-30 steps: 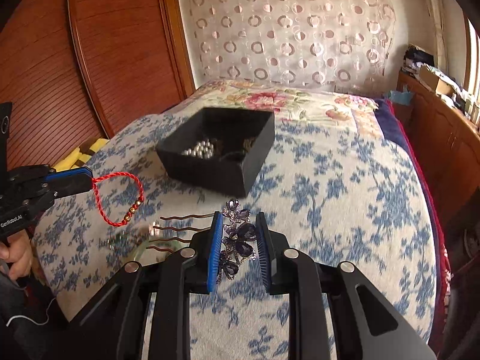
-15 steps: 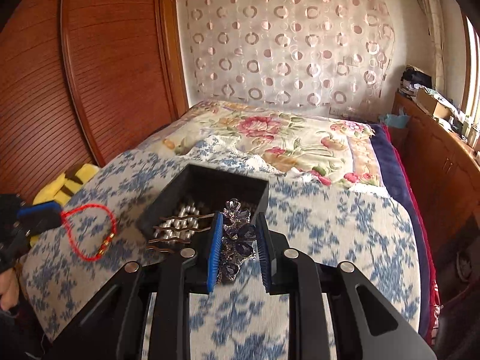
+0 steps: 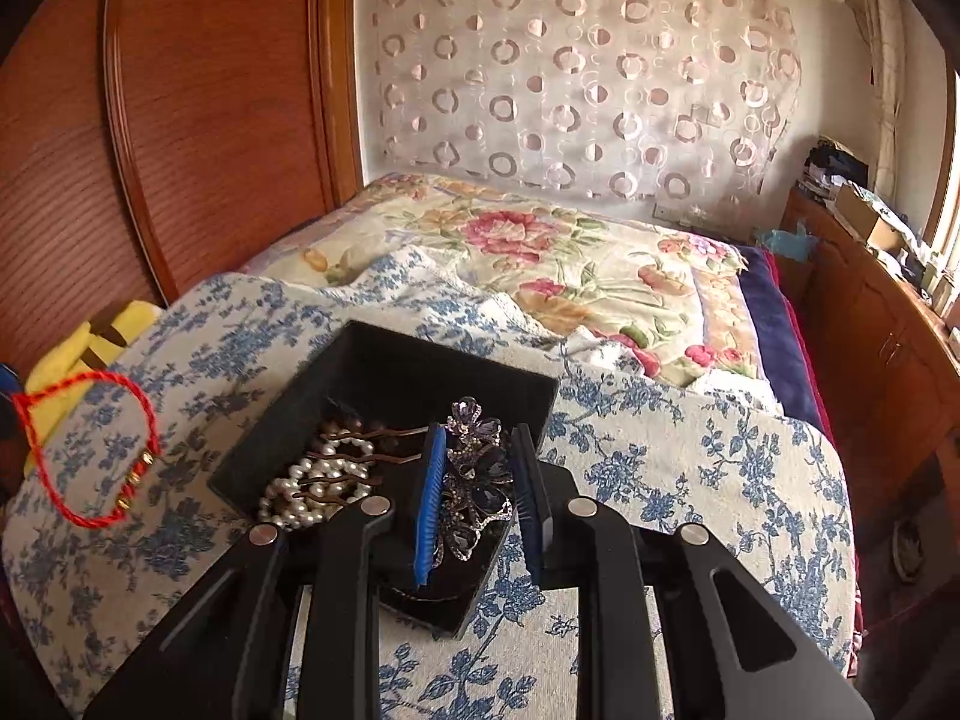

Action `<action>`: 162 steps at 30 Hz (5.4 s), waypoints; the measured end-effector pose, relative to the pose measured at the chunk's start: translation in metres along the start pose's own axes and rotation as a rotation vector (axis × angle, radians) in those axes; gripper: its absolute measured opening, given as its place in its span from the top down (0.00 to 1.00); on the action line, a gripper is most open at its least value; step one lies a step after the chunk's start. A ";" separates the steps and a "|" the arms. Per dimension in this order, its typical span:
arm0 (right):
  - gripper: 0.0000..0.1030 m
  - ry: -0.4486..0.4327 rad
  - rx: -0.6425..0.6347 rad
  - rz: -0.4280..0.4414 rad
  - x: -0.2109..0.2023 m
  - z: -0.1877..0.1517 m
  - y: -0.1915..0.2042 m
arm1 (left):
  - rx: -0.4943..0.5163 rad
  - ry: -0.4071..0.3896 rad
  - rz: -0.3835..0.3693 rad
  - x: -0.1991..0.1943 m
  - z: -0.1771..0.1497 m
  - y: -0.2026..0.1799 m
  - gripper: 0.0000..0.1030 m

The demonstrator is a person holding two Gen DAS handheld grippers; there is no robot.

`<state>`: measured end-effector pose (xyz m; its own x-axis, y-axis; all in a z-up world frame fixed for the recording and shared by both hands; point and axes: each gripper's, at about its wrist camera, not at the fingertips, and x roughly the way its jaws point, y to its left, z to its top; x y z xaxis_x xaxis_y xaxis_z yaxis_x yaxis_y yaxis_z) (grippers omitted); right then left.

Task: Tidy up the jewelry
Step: 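Carry the purple hairpin into the black box and open the right tool while the left opens, then move both tools back to the bed and grasp the green pendant with the left tool, then lift the pale jade bangle with the right tool while the left tool lifts the green pendant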

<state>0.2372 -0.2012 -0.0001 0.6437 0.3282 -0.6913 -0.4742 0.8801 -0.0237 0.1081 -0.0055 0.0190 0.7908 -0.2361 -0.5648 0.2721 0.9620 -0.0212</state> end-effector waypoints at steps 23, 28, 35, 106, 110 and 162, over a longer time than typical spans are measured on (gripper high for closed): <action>0.75 -0.015 0.019 0.046 -0.028 -0.032 -0.020 | 0.035 0.021 0.013 0.053 0.036 -0.013 0.94; 0.75 -0.014 0.010 0.045 -0.040 -0.045 -0.023 | 0.033 0.027 0.011 0.074 0.045 -0.020 0.94; 0.75 -0.022 0.011 0.069 -0.053 -0.056 -0.024 | 0.028 0.054 0.044 0.095 0.050 -0.025 0.81; 0.87 0.138 -0.087 0.147 -0.050 -0.135 0.046 | 0.109 0.312 -0.109 0.030 -0.116 -0.029 0.08; 0.87 0.138 -0.088 0.147 -0.050 -0.135 0.046 | 0.095 0.311 -0.124 0.032 -0.115 -0.028 0.46; 0.92 0.014 -0.131 0.099 -0.069 -0.077 0.034 | 0.025 0.052 -0.012 -0.011 -0.052 -0.012 0.91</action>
<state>0.1303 -0.2201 -0.0092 0.5821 0.4052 -0.7050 -0.6095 0.7913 -0.0484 0.0682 -0.0070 -0.0172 0.7578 -0.2397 -0.6069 0.2954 0.9553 -0.0084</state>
